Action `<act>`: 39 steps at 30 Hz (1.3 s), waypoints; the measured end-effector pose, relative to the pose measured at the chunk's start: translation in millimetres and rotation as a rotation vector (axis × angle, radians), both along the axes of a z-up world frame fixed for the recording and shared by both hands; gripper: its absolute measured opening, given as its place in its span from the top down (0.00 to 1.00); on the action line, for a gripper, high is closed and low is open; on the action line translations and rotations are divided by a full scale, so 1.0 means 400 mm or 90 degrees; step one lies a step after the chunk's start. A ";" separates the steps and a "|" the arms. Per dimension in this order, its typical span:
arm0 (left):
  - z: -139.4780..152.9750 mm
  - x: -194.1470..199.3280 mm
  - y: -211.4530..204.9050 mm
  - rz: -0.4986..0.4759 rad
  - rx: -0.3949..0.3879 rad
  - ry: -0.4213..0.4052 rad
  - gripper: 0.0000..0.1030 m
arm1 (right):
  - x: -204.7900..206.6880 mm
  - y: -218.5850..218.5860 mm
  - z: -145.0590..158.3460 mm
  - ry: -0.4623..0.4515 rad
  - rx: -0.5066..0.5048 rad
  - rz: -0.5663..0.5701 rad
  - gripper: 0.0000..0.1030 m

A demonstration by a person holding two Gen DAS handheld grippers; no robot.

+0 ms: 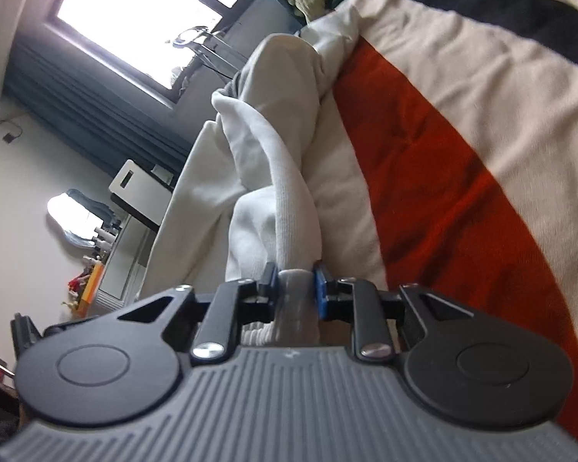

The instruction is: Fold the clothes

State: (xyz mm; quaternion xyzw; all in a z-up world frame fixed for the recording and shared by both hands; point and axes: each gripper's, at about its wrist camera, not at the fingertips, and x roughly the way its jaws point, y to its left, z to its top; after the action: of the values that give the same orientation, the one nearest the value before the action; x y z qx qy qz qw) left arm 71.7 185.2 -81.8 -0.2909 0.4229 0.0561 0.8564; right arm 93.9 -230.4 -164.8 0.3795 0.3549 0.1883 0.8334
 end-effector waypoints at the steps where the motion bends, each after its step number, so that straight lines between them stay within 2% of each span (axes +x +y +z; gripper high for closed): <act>1: -0.007 0.003 0.005 0.002 -0.009 0.006 0.67 | 0.001 -0.003 -0.003 0.005 0.007 -0.003 0.72; 2: -0.013 0.005 0.012 0.008 -0.019 0.013 0.64 | 0.001 -0.006 -0.006 0.010 0.015 -0.005 0.71; 4: -0.028 0.010 0.026 0.012 -0.043 0.024 0.52 | 0.004 -0.008 -0.013 0.019 0.030 -0.004 0.64; 5: -0.035 0.012 0.033 0.014 -0.056 0.029 0.49 | 0.005 -0.009 -0.016 0.021 0.039 -0.002 0.62; 7: -0.056 0.023 0.041 0.006 -0.090 0.045 0.28 | 0.007 -0.011 -0.020 0.023 0.057 0.002 0.54; 8: -0.071 0.033 0.042 -0.008 -0.114 0.058 0.26 | 0.008 -0.010 -0.021 0.022 0.066 0.006 0.50; 9: -0.078 0.037 0.042 -0.011 -0.118 0.062 0.29 | 0.009 -0.009 -0.022 0.019 0.075 0.010 0.43; 10: -0.083 0.041 0.042 -0.012 -0.120 0.065 0.31 | 0.012 -0.006 -0.024 0.018 0.078 0.015 0.40; 14: -0.082 0.047 0.039 -0.007 -0.106 0.055 0.41 | 0.032 0.014 -0.039 0.024 0.064 0.037 0.40; 15: -0.080 0.047 0.038 -0.009 -0.098 0.051 0.50 | 0.035 0.017 -0.044 0.026 0.061 0.039 0.40; 17: -0.076 0.044 0.034 -0.013 -0.083 0.044 0.58 | 0.040 0.021 -0.053 0.028 0.060 0.040 0.41; 18: -0.073 0.043 0.033 -0.013 -0.085 0.038 0.68 | 0.041 0.023 -0.056 0.027 0.061 0.040 0.44; 20: -0.057 0.038 0.034 -0.003 -0.071 0.017 0.75 | 0.039 0.026 -0.058 0.023 0.067 0.042 0.52; 21: -0.048 0.035 0.034 0.002 -0.063 0.006 0.81 | 0.036 0.027 -0.060 0.024 0.075 0.042 0.61; 24: -0.013 0.020 0.045 0.027 -0.052 -0.040 0.84 | 0.018 0.039 -0.056 0.026 0.106 0.049 0.75; 27: 0.031 0.010 0.065 0.039 -0.041 -0.062 0.86 | -0.029 0.087 -0.011 0.000 0.083 0.054 0.78; 30: 0.100 0.036 0.099 0.039 0.016 -0.085 0.87 | -0.072 0.170 0.034 -0.025 0.053 0.093 0.79; 33: 0.176 0.080 0.170 0.067 0.015 -0.102 0.87 | -0.081 0.279 0.064 -0.031 0.077 0.128 0.80; 39: 0.336 0.220 0.350 0.105 0.122 -0.127 0.87 | 0.015 0.563 0.122 -0.044 0.159 0.220 0.80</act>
State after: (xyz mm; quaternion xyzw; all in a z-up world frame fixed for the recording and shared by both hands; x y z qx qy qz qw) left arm 159.6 325.4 52.6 -0.2459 0.3030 0.1374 0.9104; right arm 100.1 -5.2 -116.2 0.4068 0.3594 0.3837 0.7471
